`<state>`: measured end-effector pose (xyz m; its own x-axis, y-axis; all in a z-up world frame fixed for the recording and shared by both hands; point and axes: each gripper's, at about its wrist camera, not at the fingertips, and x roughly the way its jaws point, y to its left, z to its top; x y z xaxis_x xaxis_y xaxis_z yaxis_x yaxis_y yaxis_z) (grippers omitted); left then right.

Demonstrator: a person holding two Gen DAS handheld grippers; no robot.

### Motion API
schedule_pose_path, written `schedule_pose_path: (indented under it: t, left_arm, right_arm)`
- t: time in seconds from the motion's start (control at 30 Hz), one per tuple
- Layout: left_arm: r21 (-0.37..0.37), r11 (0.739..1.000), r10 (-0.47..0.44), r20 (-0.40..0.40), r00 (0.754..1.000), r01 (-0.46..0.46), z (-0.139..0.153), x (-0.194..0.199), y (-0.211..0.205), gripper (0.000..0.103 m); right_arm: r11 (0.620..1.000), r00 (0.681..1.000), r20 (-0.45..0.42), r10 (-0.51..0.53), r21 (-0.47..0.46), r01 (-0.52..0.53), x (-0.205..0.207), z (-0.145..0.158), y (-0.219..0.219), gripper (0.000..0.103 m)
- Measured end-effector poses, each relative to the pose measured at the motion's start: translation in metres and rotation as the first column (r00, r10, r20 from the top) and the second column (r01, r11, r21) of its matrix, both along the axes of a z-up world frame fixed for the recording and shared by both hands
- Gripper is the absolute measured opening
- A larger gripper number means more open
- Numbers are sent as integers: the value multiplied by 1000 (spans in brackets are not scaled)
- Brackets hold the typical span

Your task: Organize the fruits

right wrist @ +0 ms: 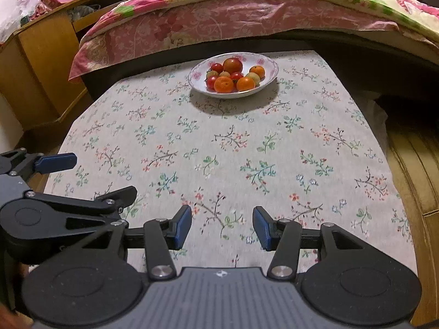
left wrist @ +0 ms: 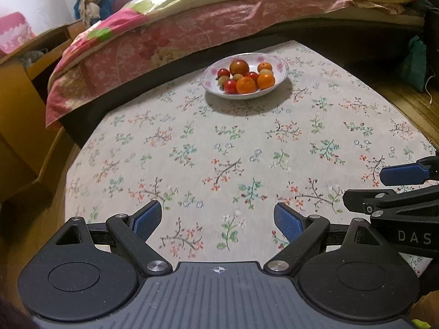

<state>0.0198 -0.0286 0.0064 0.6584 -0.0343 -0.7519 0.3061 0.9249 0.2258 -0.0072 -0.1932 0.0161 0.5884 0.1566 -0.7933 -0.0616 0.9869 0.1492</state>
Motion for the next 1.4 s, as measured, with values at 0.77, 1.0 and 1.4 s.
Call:
schedule_pose_path:
  t: [0.77, 1.0, 1.4]
  left_arm:
    - [-56, 998, 4, 4, 1000, -4, 6, -12, 5, 93]
    - [-54, 999, 4, -8, 1000, -5, 3, -11, 4, 93]
    - [-53, 999, 4, -10, 1000, -5, 2, -10, 4, 93]
  right_arm:
    - [1000, 999, 36, -29, -8, 30, -26, 10, 3, 48]
    - [999, 999, 33, -31, -6, 31, -26, 9, 3, 48]
    - [999, 999, 23, -35, 2, 35, -24, 5, 2, 48]
